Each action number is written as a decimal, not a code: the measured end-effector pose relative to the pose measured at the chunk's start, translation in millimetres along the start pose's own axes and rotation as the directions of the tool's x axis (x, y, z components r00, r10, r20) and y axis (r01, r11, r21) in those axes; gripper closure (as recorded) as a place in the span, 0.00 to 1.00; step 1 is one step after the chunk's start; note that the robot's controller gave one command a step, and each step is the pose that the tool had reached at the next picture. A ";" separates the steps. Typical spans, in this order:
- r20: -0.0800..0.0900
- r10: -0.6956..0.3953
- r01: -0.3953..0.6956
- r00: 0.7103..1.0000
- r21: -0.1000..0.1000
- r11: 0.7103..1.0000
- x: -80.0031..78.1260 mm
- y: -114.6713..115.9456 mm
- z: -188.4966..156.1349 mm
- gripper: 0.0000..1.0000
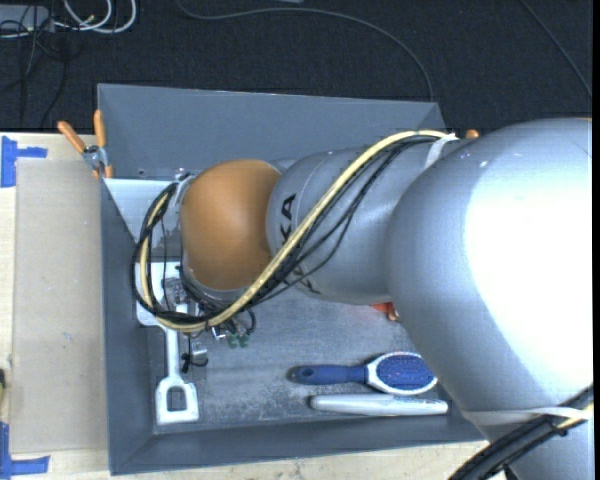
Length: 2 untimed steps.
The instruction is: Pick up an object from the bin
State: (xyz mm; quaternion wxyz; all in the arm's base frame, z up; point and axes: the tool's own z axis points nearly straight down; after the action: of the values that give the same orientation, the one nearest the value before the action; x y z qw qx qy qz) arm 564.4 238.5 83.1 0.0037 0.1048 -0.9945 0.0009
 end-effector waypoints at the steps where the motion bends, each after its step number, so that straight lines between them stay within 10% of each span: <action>1: 0.004 -0.069 0.069 0.998 -0.002 0.998 -1.5 -23.4 3.0 0.00; 2: -0.004 0.023 -0.023 1.000 0.000 1.000 -5.2 -22.2 -49.5 0.00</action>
Offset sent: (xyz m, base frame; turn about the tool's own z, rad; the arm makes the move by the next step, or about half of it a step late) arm 0.0140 -0.0141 0.0857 0.0116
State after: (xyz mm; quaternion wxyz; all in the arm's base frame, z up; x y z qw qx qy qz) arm 574.5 218.0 132.5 0.0056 0.0932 -0.9956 0.0014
